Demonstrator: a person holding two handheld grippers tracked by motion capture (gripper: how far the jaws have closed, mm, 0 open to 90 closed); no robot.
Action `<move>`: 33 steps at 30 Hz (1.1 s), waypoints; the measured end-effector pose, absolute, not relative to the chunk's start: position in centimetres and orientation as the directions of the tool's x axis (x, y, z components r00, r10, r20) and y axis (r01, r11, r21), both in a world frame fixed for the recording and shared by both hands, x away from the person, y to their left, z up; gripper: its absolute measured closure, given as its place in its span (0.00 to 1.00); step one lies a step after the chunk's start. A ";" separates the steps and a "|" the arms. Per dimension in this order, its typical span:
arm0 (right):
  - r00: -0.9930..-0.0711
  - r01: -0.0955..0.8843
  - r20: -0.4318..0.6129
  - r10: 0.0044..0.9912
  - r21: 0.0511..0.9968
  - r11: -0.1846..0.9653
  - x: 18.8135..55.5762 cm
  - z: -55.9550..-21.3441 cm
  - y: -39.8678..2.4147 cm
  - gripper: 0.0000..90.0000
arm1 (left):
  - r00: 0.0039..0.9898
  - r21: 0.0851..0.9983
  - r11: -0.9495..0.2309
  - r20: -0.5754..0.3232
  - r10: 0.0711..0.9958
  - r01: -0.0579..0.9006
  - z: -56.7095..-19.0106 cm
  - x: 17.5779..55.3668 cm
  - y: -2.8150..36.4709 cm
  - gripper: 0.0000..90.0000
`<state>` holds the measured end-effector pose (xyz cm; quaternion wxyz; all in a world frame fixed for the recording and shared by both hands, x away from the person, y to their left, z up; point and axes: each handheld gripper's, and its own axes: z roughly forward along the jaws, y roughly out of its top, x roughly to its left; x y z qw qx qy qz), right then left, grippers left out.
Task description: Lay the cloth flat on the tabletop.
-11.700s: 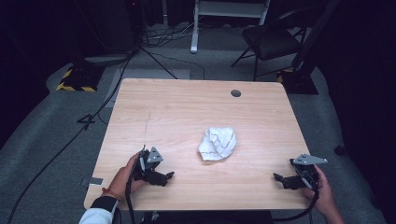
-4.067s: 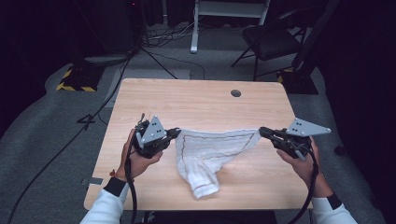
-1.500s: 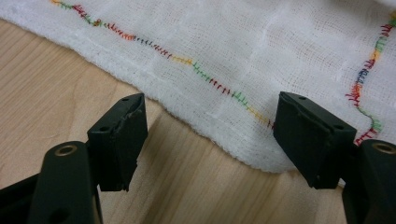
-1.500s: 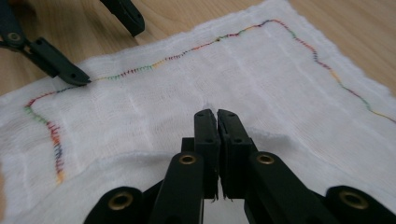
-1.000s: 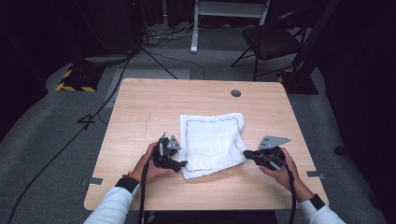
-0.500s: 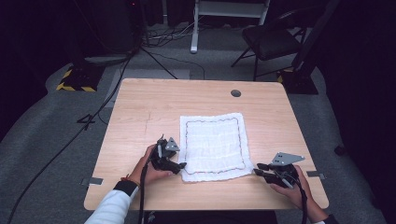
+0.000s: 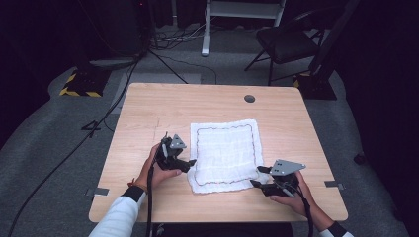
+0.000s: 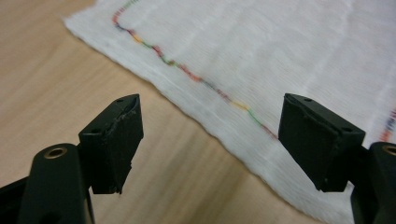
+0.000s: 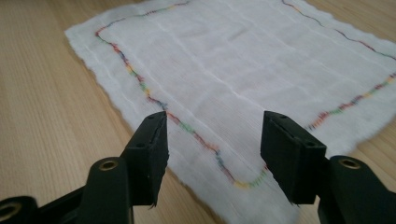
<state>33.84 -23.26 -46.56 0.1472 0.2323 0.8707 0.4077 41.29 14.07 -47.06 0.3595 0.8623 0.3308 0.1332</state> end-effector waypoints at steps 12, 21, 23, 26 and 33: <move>-0.948 0.143 -0.076 0.310 0.767 0.626 34.1 -47.1 -13.5 0.49 | 0.673 0.725 -0.466 0.005 0.740 0.507 -47.4 47.2 13.4 0.25; -0.980 0.053 -0.092 0.178 0.739 0.671 33.8 -48.6 -7.9 0.49 | 0.575 0.717 -0.361 -0.067 0.815 0.596 -48.5 51.6 13.2 0.23; -0.981 0.056 -0.087 0.176 0.735 0.676 34.0 -48.9 -7.4 0.49 | 0.553 0.696 -0.362 -0.061 0.831 0.620 -49.2 52.6 12.6 0.23; -0.982 0.059 -0.081 0.171 0.730 0.681 34.3 -49.2 -6.9 0.49 | 0.542 0.685 -0.369 -0.045 0.839 0.628 -49.6 53.1 12.3 0.21; -0.980 0.074 -0.076 0.186 0.722 0.688 34.8 -49.7 -6.3 0.52 | 0.535 0.690 -0.360 -0.046 0.844 0.628 -50.1 53.7 12.1 0.21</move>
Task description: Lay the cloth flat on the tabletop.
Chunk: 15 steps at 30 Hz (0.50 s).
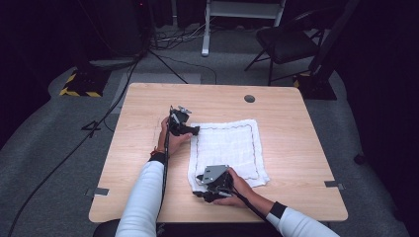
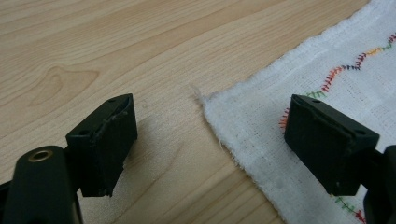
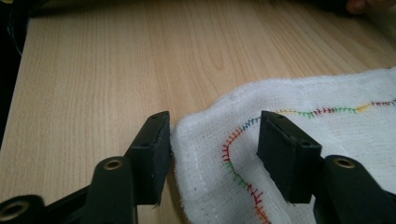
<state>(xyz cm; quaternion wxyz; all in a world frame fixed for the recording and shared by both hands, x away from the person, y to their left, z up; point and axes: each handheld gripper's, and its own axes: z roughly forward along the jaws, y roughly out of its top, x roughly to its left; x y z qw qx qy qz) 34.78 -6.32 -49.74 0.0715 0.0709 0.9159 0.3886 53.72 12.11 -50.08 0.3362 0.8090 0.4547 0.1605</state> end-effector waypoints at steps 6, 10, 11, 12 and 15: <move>-0.979 0.101 -0.050 0.195 0.718 0.688 35.2 -49.7 -6.6 0.65 | 0.578 0.712 -0.362 -0.074 0.813 0.601 -49.9 53.2 12.5 0.55; -0.966 0.131 -0.061 0.249 0.717 0.684 35.6 -49.6 -6.8 0.87 | 0.596 0.717 -0.351 -0.112 0.795 0.602 -50.0 53.2 13.5 0.84; -0.966 0.131 -0.061 0.249 0.717 0.684 35.6 -49.6 -6.8 0.87 | 0.598 0.716 -0.348 -0.120 0.792 0.605 -50.0 53.2 13.7 0.84; -0.965 0.130 -0.067 0.253 0.715 0.687 35.6 -49.6 -6.8 0.89 | 0.606 0.713 -0.353 -0.126 0.786 0.605 -49.9 53.3 13.8 0.86; -0.964 0.124 -0.077 0.253 0.713 0.690 35.6 -49.5 -6.7 0.92 | 0.619 0.710 -0.370 -0.118 0.776 0.599 -49.8 53.2 14.0 0.94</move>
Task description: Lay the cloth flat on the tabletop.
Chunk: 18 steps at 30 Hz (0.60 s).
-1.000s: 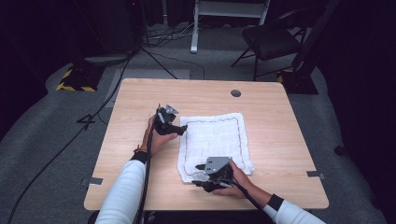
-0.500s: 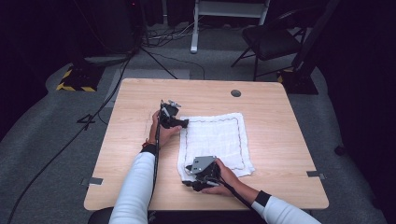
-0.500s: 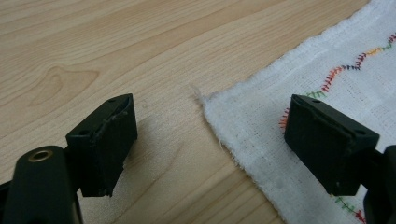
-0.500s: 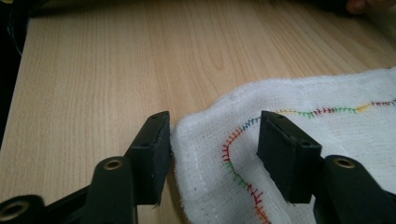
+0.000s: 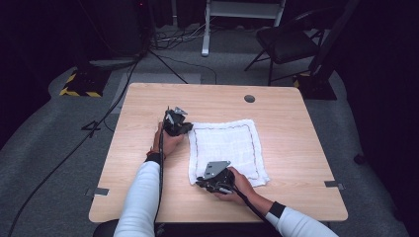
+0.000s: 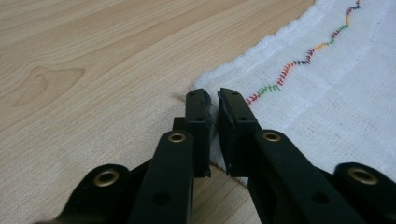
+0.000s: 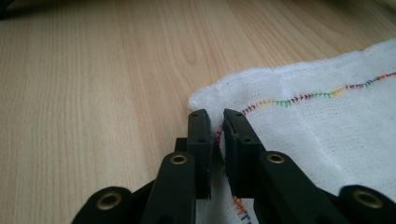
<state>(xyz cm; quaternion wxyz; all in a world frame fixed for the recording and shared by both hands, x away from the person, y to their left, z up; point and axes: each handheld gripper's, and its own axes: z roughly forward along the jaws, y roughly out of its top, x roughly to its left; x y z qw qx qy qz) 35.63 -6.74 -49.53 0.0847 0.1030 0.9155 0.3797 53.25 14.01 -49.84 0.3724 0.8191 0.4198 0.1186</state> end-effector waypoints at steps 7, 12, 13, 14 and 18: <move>-0.970 0.091 -0.094 0.226 0.716 0.692 35.0 -49.1 -6.8 0.93 | 0.643 0.708 -0.407 -0.086 0.761 0.577 -49.1 52.3 14.3 0.96; -0.973 0.070 -0.100 0.209 0.732 0.678 34.6 -48.6 -6.9 0.93 | 0.658 0.700 -0.438 -0.060 0.751 0.564 -48.5 51.1 15.4 0.96; -0.974 0.067 -0.100 0.204 0.732 0.678 34.6 -48.6 -6.9 0.93 | 0.658 0.700 -0.444 -0.049 0.751 0.559 -48.4 50.9 15.6 0.96; -0.974 0.063 -0.103 0.203 0.733 0.678 34.5 -48.6 -6.9 0.93 | 0.661 0.700 -0.449 -0.044 0.749 0.556 -48.2 50.7 15.9 0.96; -0.974 0.036 -0.129 0.189 0.729 0.684 34.2 -48.2 -6.7 0.93 | 0.669 0.721 -0.439 -0.046 0.742 0.536 -48.0 49.5 16.7 0.96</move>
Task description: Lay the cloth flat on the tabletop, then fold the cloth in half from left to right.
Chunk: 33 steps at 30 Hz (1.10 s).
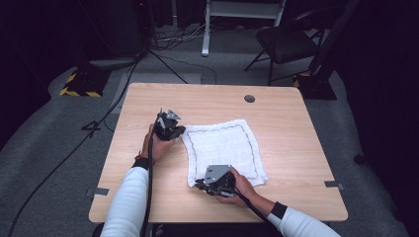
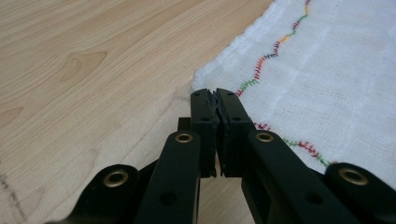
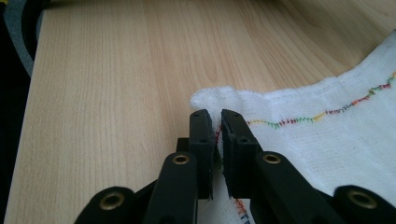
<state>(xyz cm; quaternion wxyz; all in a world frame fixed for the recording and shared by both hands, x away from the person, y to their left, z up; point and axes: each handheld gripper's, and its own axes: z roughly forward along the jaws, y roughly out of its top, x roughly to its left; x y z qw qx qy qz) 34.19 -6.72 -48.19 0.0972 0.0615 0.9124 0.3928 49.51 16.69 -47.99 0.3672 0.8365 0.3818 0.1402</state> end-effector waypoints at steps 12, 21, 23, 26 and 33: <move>-0.976 -0.001 -0.148 0.159 0.733 0.680 33.7 -47.5 -6.7 0.93 | 0.673 0.737 -0.436 -0.034 0.739 0.516 -47.5 48.7 17.6 0.96; -0.976 -0.015 -0.158 0.147 0.731 0.682 33.6 -47.4 -6.6 0.93 | 0.672 0.741 -0.428 -0.042 0.740 0.517 -47.4 48.7 17.7 0.96; -0.977 -0.017 -0.156 0.145 0.736 0.677 33.6 -47.2 -6.8 0.93 | 0.672 0.746 -0.425 -0.040 0.740 0.513 -47.3 48.6 17.8 0.96; -0.977 -0.018 -0.157 0.147 0.741 0.672 33.7 -47.0 -6.8 0.93 | 0.669 0.747 -0.426 -0.034 0.742 0.510 -47.2 48.4 18.1 0.96; -0.973 -0.044 -0.182 0.142 0.749 0.661 33.6 -46.4 -6.8 0.93 | 0.662 0.743 -0.428 -0.027 0.749 0.515 -47.2 48.3 18.6 0.96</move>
